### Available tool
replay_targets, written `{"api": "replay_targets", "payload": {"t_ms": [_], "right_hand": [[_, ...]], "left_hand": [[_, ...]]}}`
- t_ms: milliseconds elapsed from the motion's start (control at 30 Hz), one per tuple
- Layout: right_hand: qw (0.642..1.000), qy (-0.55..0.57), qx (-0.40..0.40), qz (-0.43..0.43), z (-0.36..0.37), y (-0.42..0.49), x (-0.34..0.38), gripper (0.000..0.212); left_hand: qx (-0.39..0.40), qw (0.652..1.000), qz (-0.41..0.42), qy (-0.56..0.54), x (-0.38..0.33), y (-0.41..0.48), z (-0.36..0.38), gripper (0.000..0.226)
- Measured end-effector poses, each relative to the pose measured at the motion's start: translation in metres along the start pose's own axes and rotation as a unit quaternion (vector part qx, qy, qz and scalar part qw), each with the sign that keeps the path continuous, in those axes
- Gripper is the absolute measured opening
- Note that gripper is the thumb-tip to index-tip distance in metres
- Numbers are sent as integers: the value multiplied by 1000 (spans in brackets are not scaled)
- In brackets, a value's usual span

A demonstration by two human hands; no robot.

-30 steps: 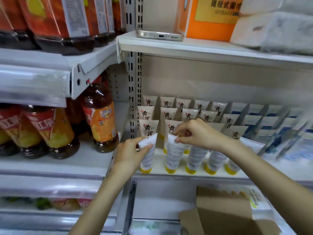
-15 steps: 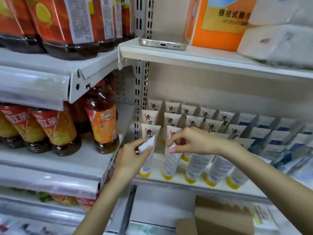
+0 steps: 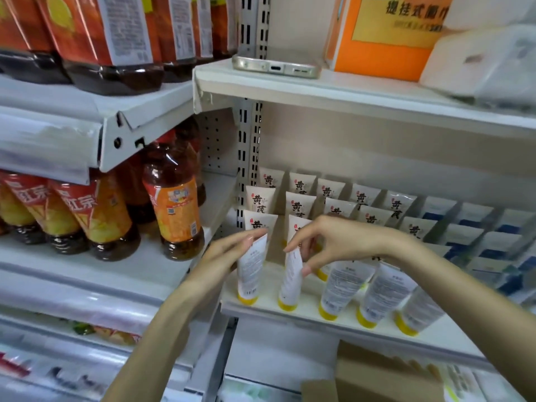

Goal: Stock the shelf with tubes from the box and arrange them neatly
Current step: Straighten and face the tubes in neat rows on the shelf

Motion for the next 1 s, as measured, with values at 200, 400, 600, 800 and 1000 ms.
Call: {"api": "replay_targets", "payload": {"t_ms": [200, 400, 600, 800, 1000], "right_hand": [[996, -50, -63, 27, 5, 0, 3, 33], [985, -119, -113, 56, 6, -4, 7, 35], [983, -113, -130, 61, 12, -2, 10, 33], [980, -106, -144, 85, 15, -4, 14, 31], [977, -92, -160, 109, 14, -5, 18, 26]], "left_hand": [[54, 997, -10, -61, 2, 4, 0, 47], [85, 988, -30, -129, 13, 16, -5, 47], [88, 985, -32, -148, 27, 17, -9, 63], [38, 992, -8, -122, 30, 10, -10, 44], [-62, 995, 43, -60, 27, 11, -7, 27]]}}
Point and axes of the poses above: each hand's wrist, its own y-axis towards the middle knuckle, its own z-axis out of the palm, x = y × z, the point moved 1 cm from there along y, towards the middle knuckle, and after that the axes turned 10 degrees about -y, right-handed, at the moved point
